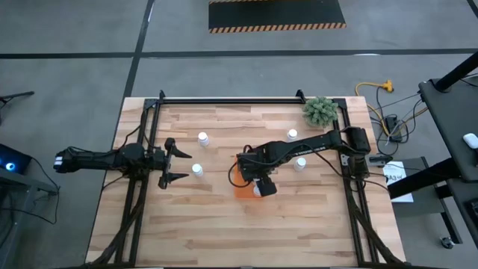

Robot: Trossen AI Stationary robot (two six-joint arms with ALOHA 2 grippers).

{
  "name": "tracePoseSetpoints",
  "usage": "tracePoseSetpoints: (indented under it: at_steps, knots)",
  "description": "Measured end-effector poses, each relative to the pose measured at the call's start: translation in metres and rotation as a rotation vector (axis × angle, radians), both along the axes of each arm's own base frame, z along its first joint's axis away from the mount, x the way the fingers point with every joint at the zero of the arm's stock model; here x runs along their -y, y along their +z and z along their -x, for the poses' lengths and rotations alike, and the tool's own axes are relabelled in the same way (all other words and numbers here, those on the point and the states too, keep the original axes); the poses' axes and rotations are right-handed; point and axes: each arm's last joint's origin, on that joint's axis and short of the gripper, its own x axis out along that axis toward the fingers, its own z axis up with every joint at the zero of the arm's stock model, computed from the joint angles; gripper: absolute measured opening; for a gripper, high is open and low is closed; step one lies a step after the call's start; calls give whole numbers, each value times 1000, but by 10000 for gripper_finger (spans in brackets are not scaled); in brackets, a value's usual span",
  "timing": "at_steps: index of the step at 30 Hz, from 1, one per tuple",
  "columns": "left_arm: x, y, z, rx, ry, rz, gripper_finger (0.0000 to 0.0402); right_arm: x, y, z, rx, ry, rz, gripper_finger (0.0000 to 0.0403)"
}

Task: Pick and place pill bottles into a basket
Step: Put the white pill bottle into the orange bin

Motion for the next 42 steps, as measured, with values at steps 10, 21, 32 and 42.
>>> tracePoseSetpoints:
  at_steps: [10, 21, 32, 42]
  knots:
    - [0, 0, 0, -2, 0, 0, 315, 0, 9, -2, 5, 9, 0, 211]
    - [0, 0, 0, -1, 0, 0, 315, 0, 34, -1, -23, 15, 2, 211]
    - [0, 0, 0, -1, 0, 0, 315, 0, 68, 28, 30, -30, -14, 211]
    - [0, 0, 0, -5, 0, 0, 315, 2, 82, 74, 49, -149, -36, 211]
